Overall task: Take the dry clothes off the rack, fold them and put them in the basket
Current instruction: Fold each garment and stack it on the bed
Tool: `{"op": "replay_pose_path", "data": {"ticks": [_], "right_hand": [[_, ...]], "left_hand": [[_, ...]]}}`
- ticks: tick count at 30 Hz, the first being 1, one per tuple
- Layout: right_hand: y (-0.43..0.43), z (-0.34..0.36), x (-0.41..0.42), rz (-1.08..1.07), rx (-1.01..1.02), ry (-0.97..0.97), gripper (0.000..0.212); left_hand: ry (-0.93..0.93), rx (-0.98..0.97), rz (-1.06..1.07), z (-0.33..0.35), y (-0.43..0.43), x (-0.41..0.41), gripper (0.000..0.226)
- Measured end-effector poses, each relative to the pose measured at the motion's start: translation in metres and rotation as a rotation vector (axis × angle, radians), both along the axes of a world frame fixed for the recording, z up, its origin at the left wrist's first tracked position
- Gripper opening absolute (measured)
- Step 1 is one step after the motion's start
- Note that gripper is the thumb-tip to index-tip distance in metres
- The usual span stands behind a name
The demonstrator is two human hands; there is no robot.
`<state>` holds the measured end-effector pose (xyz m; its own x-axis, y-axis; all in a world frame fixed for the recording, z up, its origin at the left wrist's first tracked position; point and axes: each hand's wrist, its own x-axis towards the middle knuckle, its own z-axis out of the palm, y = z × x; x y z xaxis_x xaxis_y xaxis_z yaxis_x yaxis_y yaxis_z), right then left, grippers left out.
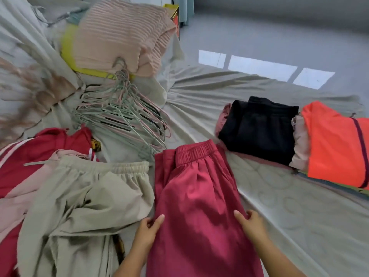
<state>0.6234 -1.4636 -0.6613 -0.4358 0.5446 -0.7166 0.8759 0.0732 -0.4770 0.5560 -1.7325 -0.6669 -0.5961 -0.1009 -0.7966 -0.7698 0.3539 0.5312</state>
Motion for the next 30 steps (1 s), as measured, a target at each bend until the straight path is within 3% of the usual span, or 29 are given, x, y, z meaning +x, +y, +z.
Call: {"op": "replay_pose_path", "data": {"ticks": [2, 3, 7, 11, 17, 21, 25, 28, 30], "right_hand": [[0.010, -0.024, -0.002, -0.042, -0.052, 0.015, 0.056], [0.013, -0.028, -0.005, -0.066, -0.095, 0.024, 0.052], [0.019, -0.007, -0.017, -0.185, -0.465, 0.055, 0.031], [0.029, 0.023, -0.022, -0.231, -0.646, 0.095, 0.019], [0.050, 0.065, -0.023, -0.323, -0.641, 0.280, 0.021], [0.069, 0.111, -0.044, -0.376, -0.603, 0.479, 0.024], [0.084, 0.165, -0.055, -0.337, -0.533, 0.720, 0.042], [0.088, 0.189, -0.039, -0.258, -0.465, 0.845, 0.026], [0.087, 0.179, -0.015, -0.190, -0.361, 0.789, 0.053]], "left_hand": [[-0.035, 0.069, 0.026, -0.009, 0.004, -0.007, 0.077], [-0.053, 0.112, 0.039, -0.011, 0.005, -0.009, 0.074], [-0.065, 0.253, 0.128, -0.003, 0.012, -0.017, 0.018], [-0.013, 0.302, 0.231, 0.013, 0.011, -0.019, 0.015], [0.113, 0.377, 0.207, 0.054, 0.022, -0.036, 0.019], [0.307, 0.445, 0.151, 0.112, 0.051, -0.065, 0.016], [0.534, 0.465, 0.074, 0.172, 0.077, -0.085, 0.016], [0.609, 0.469, -0.003, 0.195, 0.081, -0.073, 0.018], [0.581, 0.488, -0.015, 0.186, 0.076, -0.054, 0.016]]}}
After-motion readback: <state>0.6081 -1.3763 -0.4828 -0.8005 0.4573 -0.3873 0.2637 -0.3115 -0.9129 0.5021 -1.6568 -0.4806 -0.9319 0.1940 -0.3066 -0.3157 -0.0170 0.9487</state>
